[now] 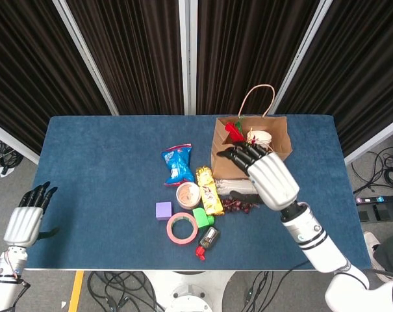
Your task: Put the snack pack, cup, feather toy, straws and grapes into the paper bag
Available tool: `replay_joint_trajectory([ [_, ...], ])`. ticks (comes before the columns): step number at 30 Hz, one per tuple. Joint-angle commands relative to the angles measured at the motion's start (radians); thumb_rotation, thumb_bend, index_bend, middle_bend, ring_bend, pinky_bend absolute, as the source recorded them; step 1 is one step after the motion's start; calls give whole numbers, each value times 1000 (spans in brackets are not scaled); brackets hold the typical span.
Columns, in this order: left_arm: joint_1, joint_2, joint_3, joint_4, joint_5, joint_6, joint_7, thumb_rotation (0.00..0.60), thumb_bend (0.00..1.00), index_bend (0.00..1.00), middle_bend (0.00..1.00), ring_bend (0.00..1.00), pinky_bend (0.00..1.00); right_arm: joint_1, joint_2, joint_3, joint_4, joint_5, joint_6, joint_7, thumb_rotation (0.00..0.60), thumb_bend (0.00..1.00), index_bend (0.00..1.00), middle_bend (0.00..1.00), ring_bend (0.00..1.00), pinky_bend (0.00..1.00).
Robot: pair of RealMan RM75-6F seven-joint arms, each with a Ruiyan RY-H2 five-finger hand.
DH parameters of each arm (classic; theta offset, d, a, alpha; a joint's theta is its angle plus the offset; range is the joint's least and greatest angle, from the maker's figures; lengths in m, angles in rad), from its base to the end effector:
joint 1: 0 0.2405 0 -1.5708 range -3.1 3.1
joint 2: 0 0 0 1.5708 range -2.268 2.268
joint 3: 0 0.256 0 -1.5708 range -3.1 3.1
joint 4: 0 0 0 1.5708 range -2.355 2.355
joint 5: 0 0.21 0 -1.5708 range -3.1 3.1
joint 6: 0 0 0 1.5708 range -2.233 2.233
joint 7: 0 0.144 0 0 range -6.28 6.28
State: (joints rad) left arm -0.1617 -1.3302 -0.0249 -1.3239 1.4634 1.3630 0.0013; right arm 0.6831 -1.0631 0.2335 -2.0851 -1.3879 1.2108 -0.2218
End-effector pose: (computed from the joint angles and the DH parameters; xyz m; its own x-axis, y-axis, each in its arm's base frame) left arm -0.3451 0.2040 0.1002 0.4645 0.1081 0.8789 0.8852 -0.0299 -0.4642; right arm -0.0609 -0.2871 0.1365 0.2436 -0.0161 0.9697 -0.7801 -0.5973 0.1861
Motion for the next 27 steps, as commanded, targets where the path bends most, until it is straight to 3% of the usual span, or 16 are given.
replay_joint_trajectory([
  [1,-1,0,-1,0,-2,-2,-2,600,23,149,66,14,130,-44,-41,-92,40,-52,-34,-43,600,0,277,314,223,357],
  [7,1,-8,0,10,-5,-4,-10,600,23,148,66,14,130,-81,-104,-172,173,-40,-68,-113,600,0,329,344,251,379],
  [16,14,-39,5,90,-27,-16,-43,600,25,149,66,13,130,-81,-225,-191,391,79,-157,-188,600,11,374,394,279,410],
  [27,24,-73,8,169,-10,7,-76,600,24,148,66,14,130,-95,-361,-222,570,66,-189,-159,600,33,375,373,254,396],
])
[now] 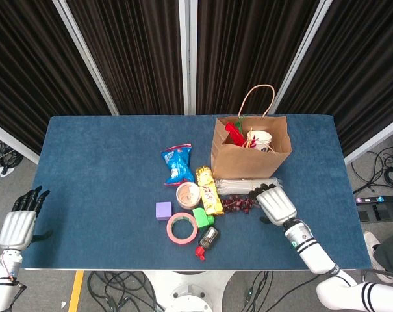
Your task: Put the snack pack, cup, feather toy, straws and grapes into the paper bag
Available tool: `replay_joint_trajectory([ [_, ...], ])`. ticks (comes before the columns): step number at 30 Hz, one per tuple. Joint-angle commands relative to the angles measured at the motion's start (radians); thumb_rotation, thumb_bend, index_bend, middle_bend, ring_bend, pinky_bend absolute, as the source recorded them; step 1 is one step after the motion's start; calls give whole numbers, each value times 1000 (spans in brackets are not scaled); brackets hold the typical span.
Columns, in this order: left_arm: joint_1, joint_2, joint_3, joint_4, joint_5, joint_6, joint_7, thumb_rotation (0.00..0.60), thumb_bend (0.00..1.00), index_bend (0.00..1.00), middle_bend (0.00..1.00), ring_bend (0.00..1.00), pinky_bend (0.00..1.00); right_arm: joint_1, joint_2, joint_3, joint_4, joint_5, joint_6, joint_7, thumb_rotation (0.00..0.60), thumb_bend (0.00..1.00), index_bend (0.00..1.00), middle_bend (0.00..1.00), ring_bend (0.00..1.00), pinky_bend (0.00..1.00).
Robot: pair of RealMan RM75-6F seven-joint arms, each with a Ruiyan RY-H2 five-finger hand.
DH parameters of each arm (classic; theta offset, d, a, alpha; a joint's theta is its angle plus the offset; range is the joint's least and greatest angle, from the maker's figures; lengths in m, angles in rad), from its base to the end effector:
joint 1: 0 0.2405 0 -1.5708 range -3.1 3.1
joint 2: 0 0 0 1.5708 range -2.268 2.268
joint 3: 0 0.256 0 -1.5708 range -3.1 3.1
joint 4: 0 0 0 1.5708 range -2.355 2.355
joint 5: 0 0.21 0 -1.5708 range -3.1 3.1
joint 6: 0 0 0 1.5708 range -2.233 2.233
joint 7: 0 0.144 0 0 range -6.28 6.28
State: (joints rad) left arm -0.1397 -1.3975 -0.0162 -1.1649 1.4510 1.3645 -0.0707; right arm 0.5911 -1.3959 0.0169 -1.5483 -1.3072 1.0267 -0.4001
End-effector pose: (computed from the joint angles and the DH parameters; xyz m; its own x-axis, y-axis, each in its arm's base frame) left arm -0.3731 0.1973 0.0957 0.4763 0.1140 0.8718 0.8765 0.0170 -0.4811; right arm -0.2125 -0.2917 0.0143 0.6404 -0.2308 0.7326 -0.7412 -0.4357 0.5107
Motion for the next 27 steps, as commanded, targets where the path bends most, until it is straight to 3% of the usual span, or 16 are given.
replay_joint_trajectory([
  [1,3,-8,-2,16,2,7,-8,600,24,148,66,14,130,-3,-40,-6,48,-23,-5,26,600,36,375,357,233,379],
  [6,6,-12,-2,38,2,7,-17,600,25,148,66,14,130,-7,-75,-10,85,-39,-11,48,600,38,376,287,155,329],
  [19,12,-14,-4,60,5,14,-40,600,25,148,66,13,130,-14,-111,26,108,-97,51,90,600,41,378,263,146,330],
  [27,11,-17,-3,70,7,8,-52,600,25,148,66,14,130,-32,-147,64,158,-52,82,64,600,49,344,248,141,327],
])
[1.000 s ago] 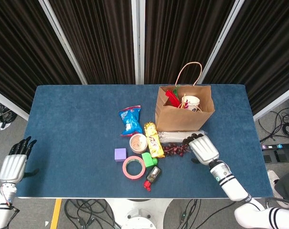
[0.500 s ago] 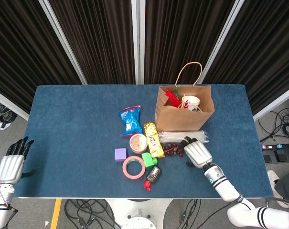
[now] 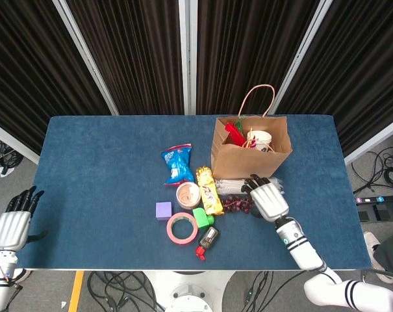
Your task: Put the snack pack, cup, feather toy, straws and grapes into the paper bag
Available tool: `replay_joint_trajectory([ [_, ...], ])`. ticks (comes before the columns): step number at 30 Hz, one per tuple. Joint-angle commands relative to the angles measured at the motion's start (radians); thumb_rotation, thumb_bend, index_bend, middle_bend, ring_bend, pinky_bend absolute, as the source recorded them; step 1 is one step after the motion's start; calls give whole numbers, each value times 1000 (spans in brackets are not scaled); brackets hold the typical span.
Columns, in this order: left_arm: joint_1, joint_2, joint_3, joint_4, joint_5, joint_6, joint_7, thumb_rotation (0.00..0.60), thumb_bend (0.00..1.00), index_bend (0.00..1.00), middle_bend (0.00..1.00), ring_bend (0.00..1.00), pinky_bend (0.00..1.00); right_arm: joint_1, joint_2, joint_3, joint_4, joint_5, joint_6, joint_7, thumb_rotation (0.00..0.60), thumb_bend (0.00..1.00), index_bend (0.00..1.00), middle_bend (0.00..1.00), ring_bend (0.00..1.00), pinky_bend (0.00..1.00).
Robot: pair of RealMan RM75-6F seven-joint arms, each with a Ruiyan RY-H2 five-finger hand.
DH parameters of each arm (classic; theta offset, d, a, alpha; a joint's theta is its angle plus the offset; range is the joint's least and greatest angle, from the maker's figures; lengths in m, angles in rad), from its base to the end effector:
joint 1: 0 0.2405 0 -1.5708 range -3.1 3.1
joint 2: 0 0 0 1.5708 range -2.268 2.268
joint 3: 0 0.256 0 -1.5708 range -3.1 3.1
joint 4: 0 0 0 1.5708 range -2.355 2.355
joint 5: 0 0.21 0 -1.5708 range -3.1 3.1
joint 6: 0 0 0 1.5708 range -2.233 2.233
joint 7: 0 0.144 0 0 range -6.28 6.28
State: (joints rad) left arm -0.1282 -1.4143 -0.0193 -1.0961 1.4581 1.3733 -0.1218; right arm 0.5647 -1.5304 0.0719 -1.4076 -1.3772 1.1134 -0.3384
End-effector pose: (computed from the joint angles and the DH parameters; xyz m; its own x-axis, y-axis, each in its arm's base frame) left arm -0.3841 0.1949 0.1001 0.4766 0.1018 0.8732 0.8759 0.0302 -0.4816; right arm -0.2051 -0.3023 -0.0023 0.5706 -0.1290 0.8111 -0.7757 -0.4089 0.4807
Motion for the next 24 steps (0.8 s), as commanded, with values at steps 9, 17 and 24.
replay_joint_trajectory([
  [9,0,6,-1,1,1,-3,-8,600,24,148,66,14,130,-44,-24,22,37,48,37,16,600,54,331,258,144,325],
  [17,-5,-2,5,3,9,-10,-2,600,24,148,66,13,130,-60,19,19,43,80,10,6,600,62,331,264,156,332],
  [24,-7,-6,5,6,8,-17,5,600,24,148,66,14,130,-50,15,21,79,92,-25,-1,600,72,330,304,198,360],
])
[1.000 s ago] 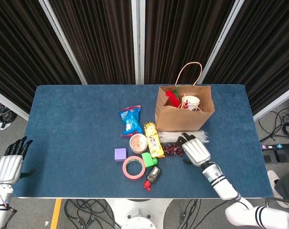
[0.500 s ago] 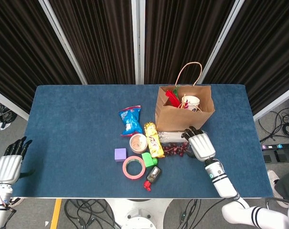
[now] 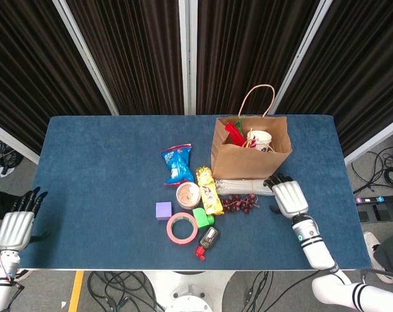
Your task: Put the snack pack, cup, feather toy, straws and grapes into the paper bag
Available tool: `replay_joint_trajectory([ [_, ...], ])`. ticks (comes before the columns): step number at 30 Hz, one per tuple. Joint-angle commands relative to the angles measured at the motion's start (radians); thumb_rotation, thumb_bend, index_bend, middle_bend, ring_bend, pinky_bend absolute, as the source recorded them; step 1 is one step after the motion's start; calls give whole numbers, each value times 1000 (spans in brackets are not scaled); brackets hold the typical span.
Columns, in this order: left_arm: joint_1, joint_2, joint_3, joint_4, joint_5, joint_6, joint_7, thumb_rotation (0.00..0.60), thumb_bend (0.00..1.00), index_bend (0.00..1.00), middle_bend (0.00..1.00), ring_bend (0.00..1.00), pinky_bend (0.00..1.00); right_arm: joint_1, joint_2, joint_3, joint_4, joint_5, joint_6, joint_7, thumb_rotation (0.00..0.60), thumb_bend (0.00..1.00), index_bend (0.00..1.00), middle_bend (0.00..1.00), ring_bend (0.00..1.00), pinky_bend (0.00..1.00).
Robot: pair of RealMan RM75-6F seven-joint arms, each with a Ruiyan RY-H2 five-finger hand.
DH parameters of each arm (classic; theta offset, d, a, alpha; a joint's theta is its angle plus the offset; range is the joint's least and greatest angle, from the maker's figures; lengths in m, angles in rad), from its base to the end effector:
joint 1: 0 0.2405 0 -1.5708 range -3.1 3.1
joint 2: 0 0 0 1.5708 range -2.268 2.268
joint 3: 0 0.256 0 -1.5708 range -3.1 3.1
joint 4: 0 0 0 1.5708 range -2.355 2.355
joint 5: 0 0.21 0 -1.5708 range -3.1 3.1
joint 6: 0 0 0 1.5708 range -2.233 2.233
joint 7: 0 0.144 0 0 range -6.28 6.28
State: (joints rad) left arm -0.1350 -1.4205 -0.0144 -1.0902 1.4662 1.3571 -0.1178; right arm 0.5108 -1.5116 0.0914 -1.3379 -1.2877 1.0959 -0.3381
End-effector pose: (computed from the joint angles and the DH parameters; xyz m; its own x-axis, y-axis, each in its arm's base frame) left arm -0.3836 0.1963 0.0953 0.4813 0.1202 0.8683 0.8736 0.0161 -0.4864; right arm -0.2500 -0.3077 0.0141 0.5907 -0.1669 0.7894 -0.7987 -0.2601 0.5427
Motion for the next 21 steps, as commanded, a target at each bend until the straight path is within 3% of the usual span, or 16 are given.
replay_joint_trajectory([
  [1,0,0,0,1,0,-1,1,600,24,148,66,14,130,7,-6,4,17,4,-14,0,600,73,330,306,198,360],
  [12,-6,-10,-2,6,3,-1,3,600,24,148,66,14,130,33,-53,27,97,14,-52,47,600,67,333,302,195,361],
  [21,-5,-13,-1,17,2,-5,-4,600,24,148,66,14,130,38,-85,32,137,24,-66,58,600,66,274,247,151,360],
])
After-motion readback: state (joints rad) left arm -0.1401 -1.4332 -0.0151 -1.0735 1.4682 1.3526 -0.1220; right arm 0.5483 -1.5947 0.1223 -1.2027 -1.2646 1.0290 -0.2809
